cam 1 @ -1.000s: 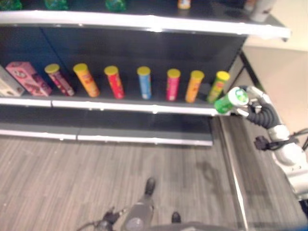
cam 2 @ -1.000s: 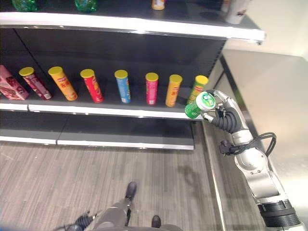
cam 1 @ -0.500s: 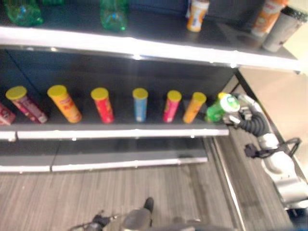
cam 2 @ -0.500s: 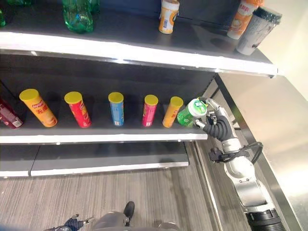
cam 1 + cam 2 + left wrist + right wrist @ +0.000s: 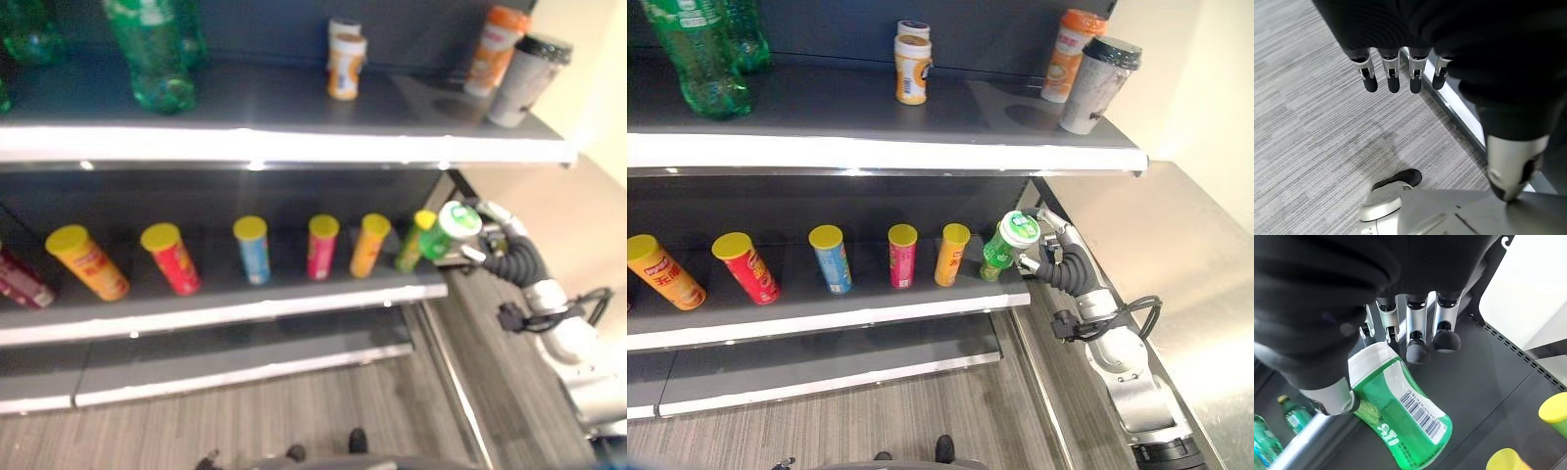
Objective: Put the goods on the table back onto the shelves and tidy them up.
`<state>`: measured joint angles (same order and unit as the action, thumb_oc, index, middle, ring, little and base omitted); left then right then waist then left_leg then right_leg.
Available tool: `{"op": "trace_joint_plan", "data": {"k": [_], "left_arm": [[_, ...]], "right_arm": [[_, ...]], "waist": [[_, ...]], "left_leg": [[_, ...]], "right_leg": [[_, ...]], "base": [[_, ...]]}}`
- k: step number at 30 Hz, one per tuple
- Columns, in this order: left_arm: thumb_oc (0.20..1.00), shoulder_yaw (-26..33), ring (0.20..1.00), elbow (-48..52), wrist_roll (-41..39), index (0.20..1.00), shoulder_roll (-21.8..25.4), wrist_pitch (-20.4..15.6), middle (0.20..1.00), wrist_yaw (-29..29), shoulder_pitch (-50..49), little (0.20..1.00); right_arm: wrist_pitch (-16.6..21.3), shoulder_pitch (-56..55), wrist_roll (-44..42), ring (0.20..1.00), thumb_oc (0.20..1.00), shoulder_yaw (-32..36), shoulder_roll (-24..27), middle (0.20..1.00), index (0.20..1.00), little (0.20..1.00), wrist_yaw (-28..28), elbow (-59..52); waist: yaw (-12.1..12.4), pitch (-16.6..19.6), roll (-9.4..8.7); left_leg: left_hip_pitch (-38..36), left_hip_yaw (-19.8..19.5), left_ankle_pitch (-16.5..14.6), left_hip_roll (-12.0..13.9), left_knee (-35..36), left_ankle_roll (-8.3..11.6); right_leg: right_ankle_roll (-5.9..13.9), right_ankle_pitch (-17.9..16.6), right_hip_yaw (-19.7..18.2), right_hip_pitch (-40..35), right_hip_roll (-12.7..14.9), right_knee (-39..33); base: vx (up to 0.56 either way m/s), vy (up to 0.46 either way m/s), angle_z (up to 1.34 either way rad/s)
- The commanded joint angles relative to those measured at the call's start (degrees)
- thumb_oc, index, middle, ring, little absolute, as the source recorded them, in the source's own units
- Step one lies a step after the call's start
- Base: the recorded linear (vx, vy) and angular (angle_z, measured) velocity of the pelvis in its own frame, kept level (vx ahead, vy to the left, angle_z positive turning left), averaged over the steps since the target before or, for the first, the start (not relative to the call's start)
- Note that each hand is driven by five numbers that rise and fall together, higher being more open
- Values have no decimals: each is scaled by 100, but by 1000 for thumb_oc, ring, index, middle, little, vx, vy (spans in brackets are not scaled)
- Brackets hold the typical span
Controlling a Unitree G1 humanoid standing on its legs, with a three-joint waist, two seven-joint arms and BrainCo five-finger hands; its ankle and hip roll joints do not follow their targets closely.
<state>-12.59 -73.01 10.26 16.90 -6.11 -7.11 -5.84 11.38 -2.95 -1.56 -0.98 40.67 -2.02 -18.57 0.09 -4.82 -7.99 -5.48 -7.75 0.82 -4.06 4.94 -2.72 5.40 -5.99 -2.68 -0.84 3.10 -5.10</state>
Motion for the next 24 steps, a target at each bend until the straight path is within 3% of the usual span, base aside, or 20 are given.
{"op": "trace_joint_plan", "data": {"k": [1, 10, 16, 18, 21, 22, 24], "left_arm": [[1000, -111, 1000, -288, 313, 1000, -152, -120, 1000, 195, 243, 1000], [1000, -68, 1000, -493, 151, 1000, -239, -125, 1000, 382, 186, 1000], [1000, -111, 1000, -544, 88, 1000, -257, -120, 1000, 421, 172, 1000], [1000, -139, 1000, -559, 66, 1000, -243, -114, 1000, 401, 194, 1000], [1000, -246, 1000, -552, 66, 1000, -238, -102, 1000, 380, 234, 1000], [1000, -346, 1000, -541, 63, 1000, -208, -81, 1000, 359, 271, 1000], [1000, -339, 1000, -536, 58, 1000, -215, -74, 1000, 354, 267, 1000]], "right_arm": [[549, 221, -779, 200, 200, 482, 544, 200, 200, 200, 204, -662], [739, 801, -2684, 200, 200, 732, 1756, 200, 200, 200, 921, -1155], [776, 1340, -3126, 200, 200, 701, 2296, 200, 200, 200, 943, -1160], [783, 1734, -3110, 200, 200, 431, 2349, 200, 200, 200, 876, -1115], [745, 2714, -3088, 200, 200, -431, 2345, 200, 200, 200, 785, -967], [670, 3402, -3079, 200, 200, -1036, 2316, 200, 200, 200, 731, -831], [641, 3809, -3102, 200, 200, -1404, 2278, 200, 200, 200, 714, -717]], "waist": [[38, 258, -96], [-24, 421, -130], [-21, 490, -181], [8, 497, -202], [53, 502, -228], [132, 502, -250], [128, 500, -245]], "left_leg": [[206, -180, -424, 391, 6, 220], [139, -31, -472, 444, 6, 287], [113, 7, -502, 477, 6, 323], [110, 8, -505, 482, 6, 331], [91, 7, -513, 492, 6, 339], [82, 0, -512, 500, 6, 346], [80, -2, -510, 502, 6, 350]], "right_leg": [[70, 276, -230, -195, 39, 33], [81, 283, -312, -202, 37, 31], [84, 298, -312, -204, 38, 24], [81, 303, -301, -208, 37, 24], [72, 312, -288, -228, 42, 24], [59, 317, -272, -244, 51, 20], [54, 320, -268, -254, 50, 19]], "base": [[18, 17, -8], [13, 9, -6], [13, 0, -3], [4, -4, -2], [11, -10, -5], [0, 0, 0], [4, -2, 2]]}}
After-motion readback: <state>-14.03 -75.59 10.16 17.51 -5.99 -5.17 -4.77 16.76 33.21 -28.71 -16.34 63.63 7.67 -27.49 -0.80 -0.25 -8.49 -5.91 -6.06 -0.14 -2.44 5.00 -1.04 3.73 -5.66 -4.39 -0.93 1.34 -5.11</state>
